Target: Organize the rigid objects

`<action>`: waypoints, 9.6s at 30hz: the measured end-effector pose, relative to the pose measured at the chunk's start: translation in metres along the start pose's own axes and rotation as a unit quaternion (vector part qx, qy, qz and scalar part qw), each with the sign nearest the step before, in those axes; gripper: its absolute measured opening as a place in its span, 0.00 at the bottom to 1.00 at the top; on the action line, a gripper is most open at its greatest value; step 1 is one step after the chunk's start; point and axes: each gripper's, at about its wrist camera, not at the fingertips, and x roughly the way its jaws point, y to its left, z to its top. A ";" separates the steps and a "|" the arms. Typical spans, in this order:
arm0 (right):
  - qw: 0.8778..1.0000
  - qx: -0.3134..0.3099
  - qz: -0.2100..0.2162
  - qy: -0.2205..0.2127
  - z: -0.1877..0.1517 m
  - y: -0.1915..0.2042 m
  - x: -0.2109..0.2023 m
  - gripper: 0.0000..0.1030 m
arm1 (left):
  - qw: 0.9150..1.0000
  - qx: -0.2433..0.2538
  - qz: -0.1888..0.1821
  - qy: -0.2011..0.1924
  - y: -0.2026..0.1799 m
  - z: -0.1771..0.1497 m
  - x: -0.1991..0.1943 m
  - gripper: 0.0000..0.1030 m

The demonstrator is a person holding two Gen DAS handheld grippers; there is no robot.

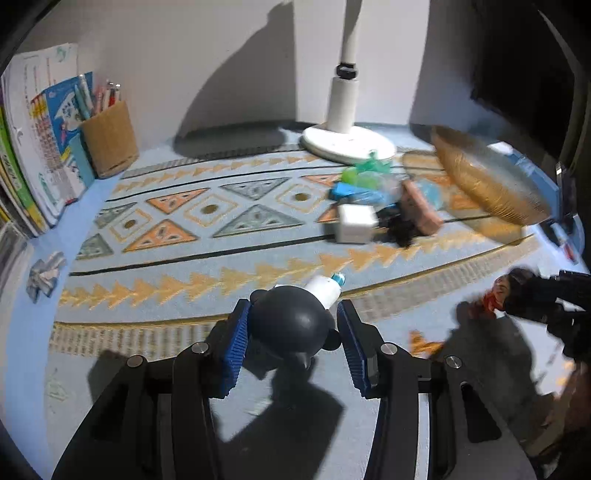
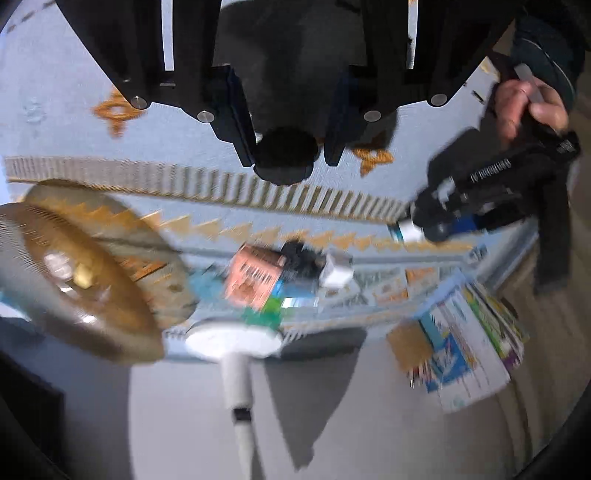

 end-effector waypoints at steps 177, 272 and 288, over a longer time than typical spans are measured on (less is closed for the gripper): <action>0.972 0.081 -0.116 -0.187 0.066 -0.137 -0.172 0.87 | 0.974 0.036 -0.161 -0.154 -0.102 0.151 -0.102 0.84; 0.994 0.059 -0.088 -0.032 -0.005 -0.007 -0.009 0.40 | 0.999 0.017 -0.034 -0.021 -0.025 0.024 0.012 0.33; 0.942 0.139 -0.242 -0.184 0.074 -0.142 -0.149 0.40 | 0.981 0.087 -0.139 -0.104 -0.174 0.166 -0.006 0.33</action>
